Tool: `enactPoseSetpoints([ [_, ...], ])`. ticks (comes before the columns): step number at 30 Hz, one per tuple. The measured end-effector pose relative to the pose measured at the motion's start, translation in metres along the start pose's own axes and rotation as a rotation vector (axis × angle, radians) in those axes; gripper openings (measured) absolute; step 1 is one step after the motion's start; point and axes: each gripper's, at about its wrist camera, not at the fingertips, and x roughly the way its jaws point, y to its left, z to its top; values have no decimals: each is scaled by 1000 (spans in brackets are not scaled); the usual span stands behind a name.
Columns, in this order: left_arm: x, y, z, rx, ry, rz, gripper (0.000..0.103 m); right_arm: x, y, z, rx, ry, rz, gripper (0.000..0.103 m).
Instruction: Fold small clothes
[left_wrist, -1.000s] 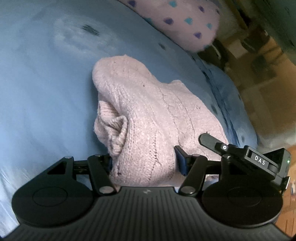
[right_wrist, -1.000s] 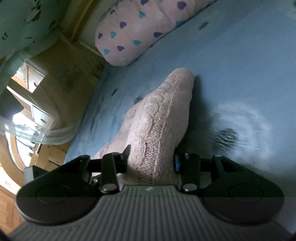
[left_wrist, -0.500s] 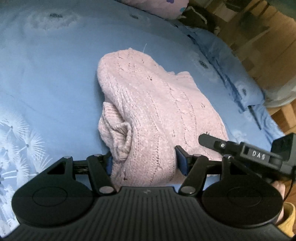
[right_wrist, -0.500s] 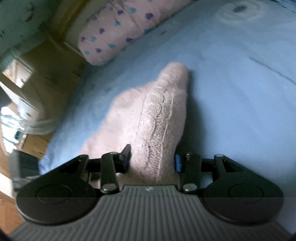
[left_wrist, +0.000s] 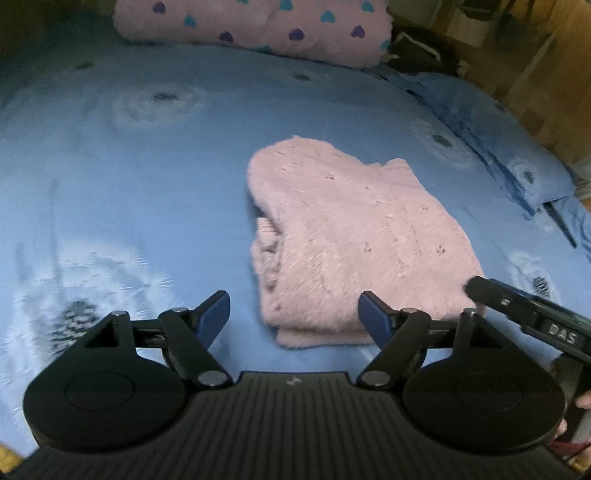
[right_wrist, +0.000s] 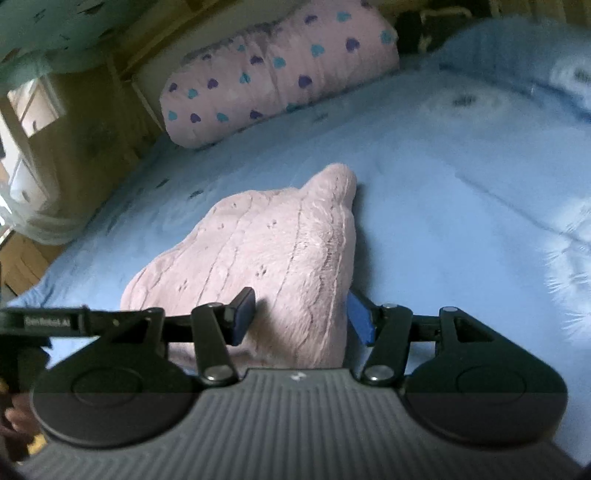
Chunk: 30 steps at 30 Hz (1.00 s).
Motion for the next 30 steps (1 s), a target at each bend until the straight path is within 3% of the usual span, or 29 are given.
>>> enactPoseSetpoints([
  [1, -5, -1, -3, 6, -9, 21, 81, -6, 2, -3, -18, -10, -6, 59],
  [4, -13, -5, -16, 23, -32, 77, 89, -17, 10, -11, -80, -30, -27, 80],
  [8, -11, -15, -36, 35, -50, 144, 96, -22, 21, -24, -171, -12, -86, 80],
  [14, 8, -31, -58, 43, -30, 184, 100, -23, 30, -47, -269, 2, -150, 80],
  [19, 32, -38, -64, 80, 6, 244, 102, -17, 24, -55, -267, 4, -193, 80],
  [30, 37, -39, -65, 76, -11, 255, 103, -7, 20, -63, -236, 36, -210, 81],
])
